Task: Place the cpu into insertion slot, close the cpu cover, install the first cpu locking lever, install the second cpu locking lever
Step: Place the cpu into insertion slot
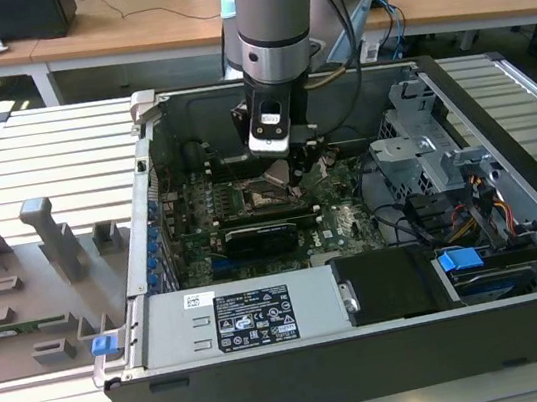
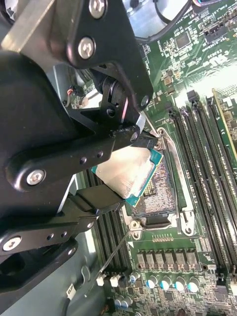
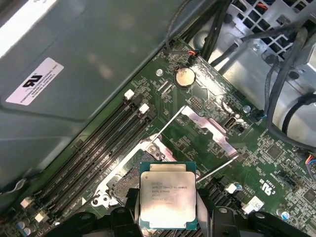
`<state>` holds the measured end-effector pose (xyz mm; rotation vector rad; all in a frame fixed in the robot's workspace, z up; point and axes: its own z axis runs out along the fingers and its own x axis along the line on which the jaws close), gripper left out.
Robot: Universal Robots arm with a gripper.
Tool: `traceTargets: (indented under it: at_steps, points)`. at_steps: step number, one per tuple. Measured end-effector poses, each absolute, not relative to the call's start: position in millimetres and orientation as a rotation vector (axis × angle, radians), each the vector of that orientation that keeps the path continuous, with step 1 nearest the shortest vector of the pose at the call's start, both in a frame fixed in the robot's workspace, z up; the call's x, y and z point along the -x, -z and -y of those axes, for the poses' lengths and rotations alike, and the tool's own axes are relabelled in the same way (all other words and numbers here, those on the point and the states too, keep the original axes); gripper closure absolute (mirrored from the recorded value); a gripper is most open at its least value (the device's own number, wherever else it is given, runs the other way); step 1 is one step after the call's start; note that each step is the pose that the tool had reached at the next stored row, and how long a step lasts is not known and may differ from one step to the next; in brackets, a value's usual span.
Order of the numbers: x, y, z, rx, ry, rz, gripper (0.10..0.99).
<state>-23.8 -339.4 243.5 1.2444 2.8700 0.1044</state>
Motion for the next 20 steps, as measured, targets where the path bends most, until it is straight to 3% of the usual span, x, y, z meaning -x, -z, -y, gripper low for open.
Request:
traceTargets:
  at_steps: [20]
  points:
    - [23.8,-242.8,339.4,-1.449,-0.102,-2.767,0.545]
